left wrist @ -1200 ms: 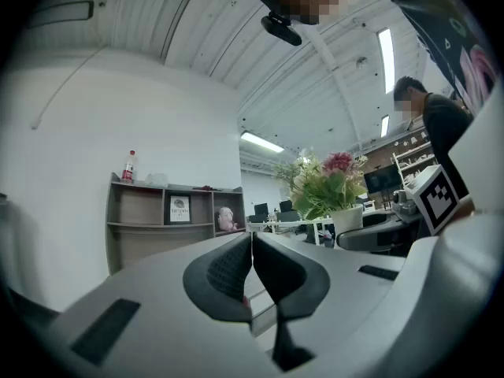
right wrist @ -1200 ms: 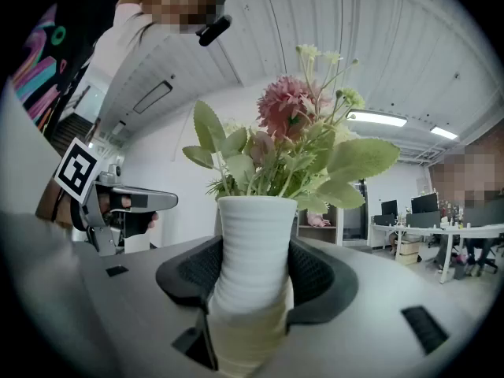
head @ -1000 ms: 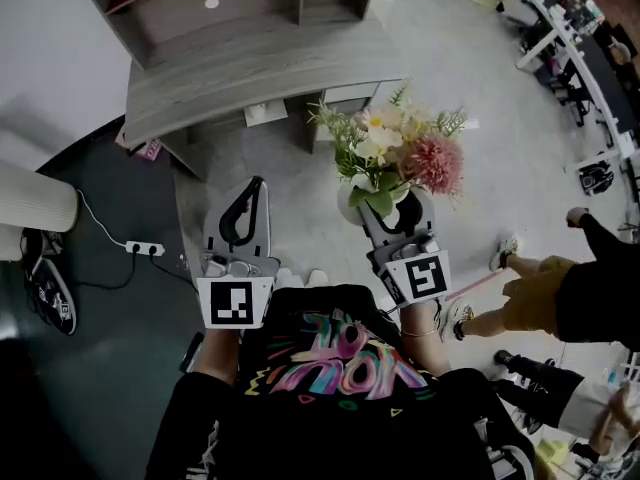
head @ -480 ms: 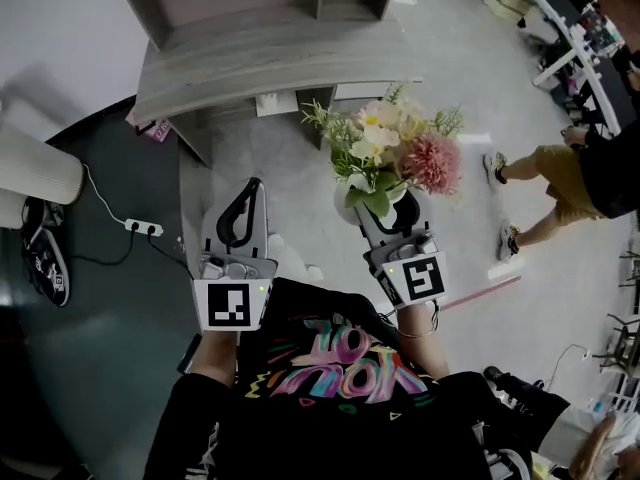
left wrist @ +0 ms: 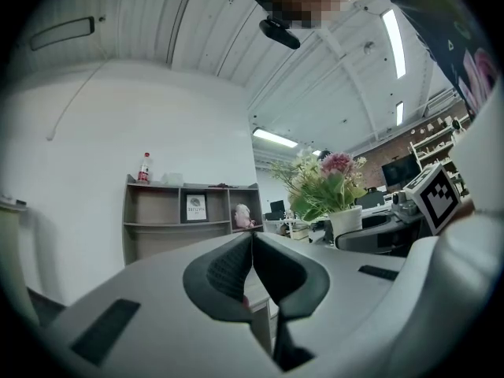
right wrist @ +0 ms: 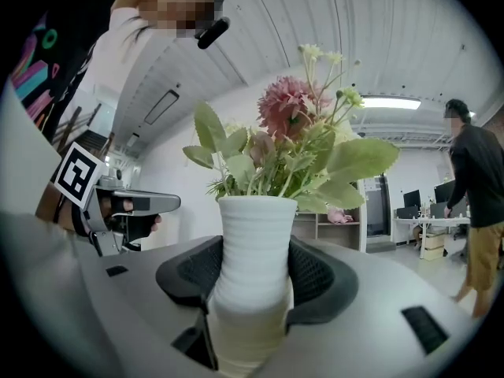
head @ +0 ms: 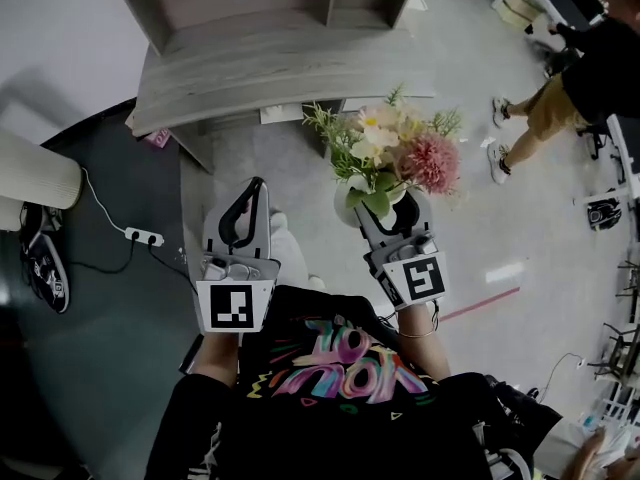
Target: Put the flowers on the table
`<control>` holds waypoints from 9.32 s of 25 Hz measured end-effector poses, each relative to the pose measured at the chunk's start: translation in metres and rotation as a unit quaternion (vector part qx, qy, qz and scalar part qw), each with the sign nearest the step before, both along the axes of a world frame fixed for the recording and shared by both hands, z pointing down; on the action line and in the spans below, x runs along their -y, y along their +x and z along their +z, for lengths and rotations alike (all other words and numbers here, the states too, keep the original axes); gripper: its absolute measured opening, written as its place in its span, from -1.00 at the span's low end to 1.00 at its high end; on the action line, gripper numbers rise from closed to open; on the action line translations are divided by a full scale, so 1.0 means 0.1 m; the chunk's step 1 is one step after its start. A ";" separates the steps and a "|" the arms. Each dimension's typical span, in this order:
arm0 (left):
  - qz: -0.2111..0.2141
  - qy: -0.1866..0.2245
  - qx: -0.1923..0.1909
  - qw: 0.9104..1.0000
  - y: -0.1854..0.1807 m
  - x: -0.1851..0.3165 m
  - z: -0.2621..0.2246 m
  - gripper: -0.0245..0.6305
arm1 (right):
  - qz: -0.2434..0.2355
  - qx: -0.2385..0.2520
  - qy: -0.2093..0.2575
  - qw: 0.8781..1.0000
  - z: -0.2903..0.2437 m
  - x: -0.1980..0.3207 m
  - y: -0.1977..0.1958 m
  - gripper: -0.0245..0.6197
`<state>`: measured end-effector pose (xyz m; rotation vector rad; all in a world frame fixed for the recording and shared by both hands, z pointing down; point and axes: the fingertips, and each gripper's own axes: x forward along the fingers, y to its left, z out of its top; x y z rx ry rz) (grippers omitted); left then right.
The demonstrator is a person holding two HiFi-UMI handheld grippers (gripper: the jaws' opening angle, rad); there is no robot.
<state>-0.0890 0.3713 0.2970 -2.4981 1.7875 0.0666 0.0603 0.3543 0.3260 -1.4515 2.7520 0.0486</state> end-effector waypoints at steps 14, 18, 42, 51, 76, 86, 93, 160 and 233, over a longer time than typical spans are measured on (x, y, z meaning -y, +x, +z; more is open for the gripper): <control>-0.010 -0.017 -0.002 1.000 -1.04 2.08 0.00 -0.84 | -0.002 -0.018 -0.027 0.999 0.11 2.16 -0.92 -0.10; -0.002 -0.019 0.000 1.000 -1.28 2.32 0.09 -0.84 | 0.013 -0.015 -0.027 0.999 0.14 2.41 -1.11 -0.10; 0.040 -0.030 -0.006 0.999 -0.90 3.03 0.12 -0.84 | 0.039 -0.025 -0.027 0.999 0.18 3.08 -0.85 -0.10; 0.019 -0.020 -0.009 1.000 -0.30 4.42 -0.04 -0.84 | -0.001 -0.032 -0.030 0.999 0.09 4.48 -0.40 -0.10; -0.017 -0.037 -0.005 0.999 0.32 5.20 -0.05 -0.84 | -0.069 -0.022 -0.024 0.997 0.02 5.31 0.01 -0.10; 0.009 -0.056 -0.010 0.998 0.32 5.25 0.10 -0.84 | -0.060 -0.028 -0.035 0.997 0.14 5.32 -0.01 -0.10; 0.021 -0.062 0.002 0.998 0.25 5.31 0.28 -0.84 | -0.045 -0.033 -0.033 0.998 0.33 5.41 -0.07 -0.10; 0.039 -0.121 0.012 0.992 0.66 5.38 1.27 -0.84 | -0.001 0.002 -0.047 0.999 1.48 5.52 0.13 -0.01; 0.012 -0.003 -0.008 1.000 0.28 5.30 -0.18 -0.84 | -0.082 0.002 0.005 0.997 -0.55 5.19 -0.08 -0.87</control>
